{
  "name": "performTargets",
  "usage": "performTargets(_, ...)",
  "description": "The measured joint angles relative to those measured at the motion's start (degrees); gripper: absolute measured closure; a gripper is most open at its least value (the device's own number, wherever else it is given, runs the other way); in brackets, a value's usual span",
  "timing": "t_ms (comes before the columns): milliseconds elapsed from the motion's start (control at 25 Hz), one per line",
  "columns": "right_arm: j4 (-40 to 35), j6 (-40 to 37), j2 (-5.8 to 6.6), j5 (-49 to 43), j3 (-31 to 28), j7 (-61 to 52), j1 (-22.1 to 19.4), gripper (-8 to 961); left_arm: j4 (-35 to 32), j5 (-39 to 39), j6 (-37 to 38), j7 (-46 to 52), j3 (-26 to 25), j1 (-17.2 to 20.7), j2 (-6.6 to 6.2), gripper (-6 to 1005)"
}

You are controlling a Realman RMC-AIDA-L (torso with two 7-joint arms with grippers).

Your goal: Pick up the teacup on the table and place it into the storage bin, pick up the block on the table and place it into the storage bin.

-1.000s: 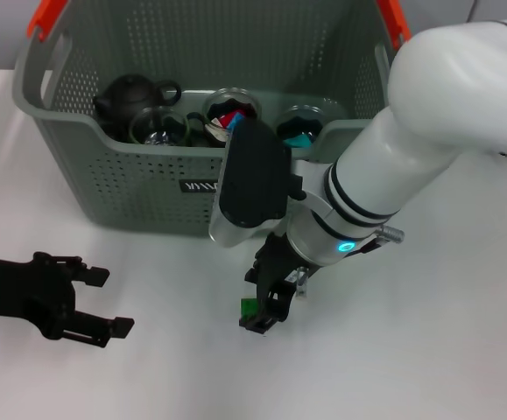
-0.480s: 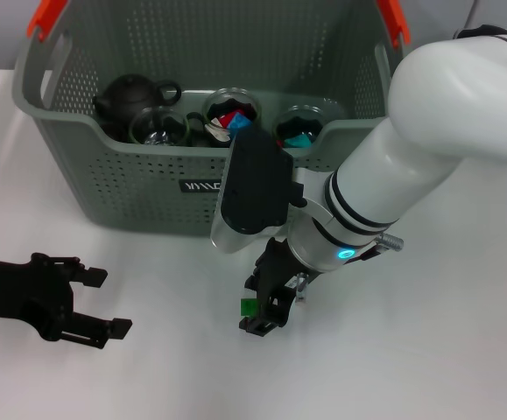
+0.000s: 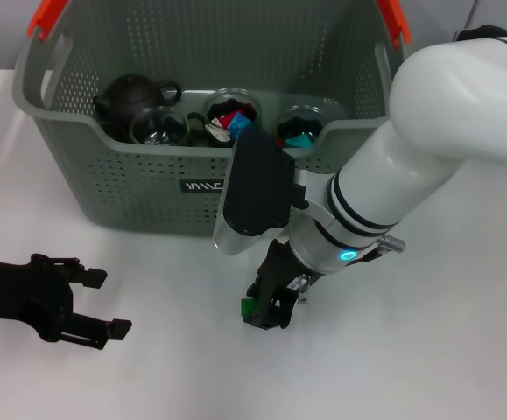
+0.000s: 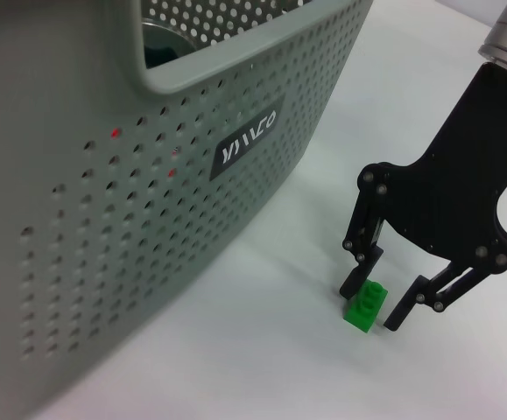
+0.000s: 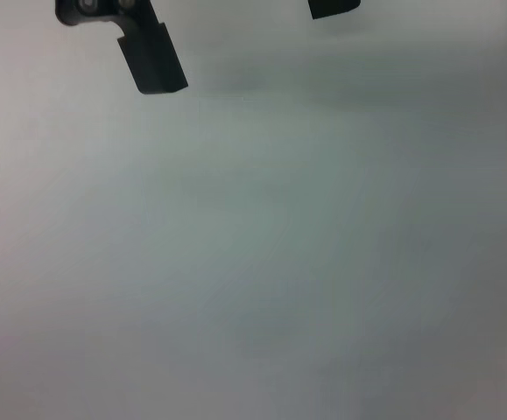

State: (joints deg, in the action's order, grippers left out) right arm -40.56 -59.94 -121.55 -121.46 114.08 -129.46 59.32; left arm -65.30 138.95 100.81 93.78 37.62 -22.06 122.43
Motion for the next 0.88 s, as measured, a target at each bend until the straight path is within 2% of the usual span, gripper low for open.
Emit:
performTargets(80,0.05,-0.06,0.0,0.0,0.0,0.0,0.0,606,0.04,0.0,0.0,0.0,0.0,0.0,0.0,65)
performTargets(280,-0.27,-0.65,0.2,-0.26,-0.01,-0.86,0.0,612,0.22,0.0,0.0,0.0,0.0,0.08,0.0,65)
performTargets(520,-0.63,-1.99,0.46,-0.53,-0.07,-1.25,-0.06,763,0.65,0.0,-0.09,-0.08,-0.17,0.13,-0.07,65)
performTargets(720,-3.73,-3.75,0.96,-0.49,-1.32,-1.21,-1.38,762,0.76,0.07,-0.09,-0.14,-0.18,0.27,-0.09,65)
performTargets(880,-10.64,-8.84,1.38,-1.72,-6.11,-0.81,-4.29,761,0.78,0.36,-0.09,-0.17,-0.59,0.4,-0.12,65)
